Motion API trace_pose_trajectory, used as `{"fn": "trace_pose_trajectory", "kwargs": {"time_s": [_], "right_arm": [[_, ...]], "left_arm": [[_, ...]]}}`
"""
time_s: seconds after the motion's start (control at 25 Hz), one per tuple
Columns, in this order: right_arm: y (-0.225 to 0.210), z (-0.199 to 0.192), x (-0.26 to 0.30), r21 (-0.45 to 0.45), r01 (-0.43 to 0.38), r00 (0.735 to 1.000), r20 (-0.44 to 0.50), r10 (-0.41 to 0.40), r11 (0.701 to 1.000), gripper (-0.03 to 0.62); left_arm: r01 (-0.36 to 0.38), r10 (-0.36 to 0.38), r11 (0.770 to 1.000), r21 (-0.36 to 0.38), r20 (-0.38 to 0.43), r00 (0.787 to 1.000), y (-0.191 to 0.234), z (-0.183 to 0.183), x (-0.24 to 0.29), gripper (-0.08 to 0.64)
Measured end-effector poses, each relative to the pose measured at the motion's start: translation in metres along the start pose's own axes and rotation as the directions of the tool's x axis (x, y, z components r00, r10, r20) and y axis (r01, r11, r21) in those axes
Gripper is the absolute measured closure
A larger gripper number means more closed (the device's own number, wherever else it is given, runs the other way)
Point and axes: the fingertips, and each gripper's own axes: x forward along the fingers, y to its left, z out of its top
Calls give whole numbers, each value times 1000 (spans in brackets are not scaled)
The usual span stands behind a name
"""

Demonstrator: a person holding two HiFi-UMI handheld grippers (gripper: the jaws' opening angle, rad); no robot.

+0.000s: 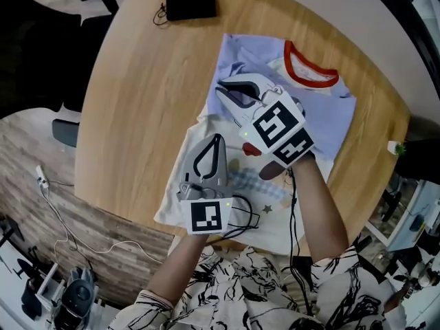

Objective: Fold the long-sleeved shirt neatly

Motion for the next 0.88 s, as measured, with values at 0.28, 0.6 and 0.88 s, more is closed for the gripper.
{"fn": "trace_pose_trajectory", "kwargs": {"time_s": [0.28, 0.6, 0.88], "right_arm": [[4, -7, 3, 65, -14, 999, 35, 11, 998, 373], [-22, -98, -69, 147, 155, 984, -108, -140, 977, 339], [-26, -135, -57, 221, 153, 982, -139, -124, 963, 400]], "left_arm": [[-9, 9, 1000, -27, 18, 1000, 25, 14, -1, 531], [198, -189, 978, 63, -123, 974, 56, 46, 44, 361], [512, -399, 830, 223, -404, 823, 55, 25, 125, 335]]}}
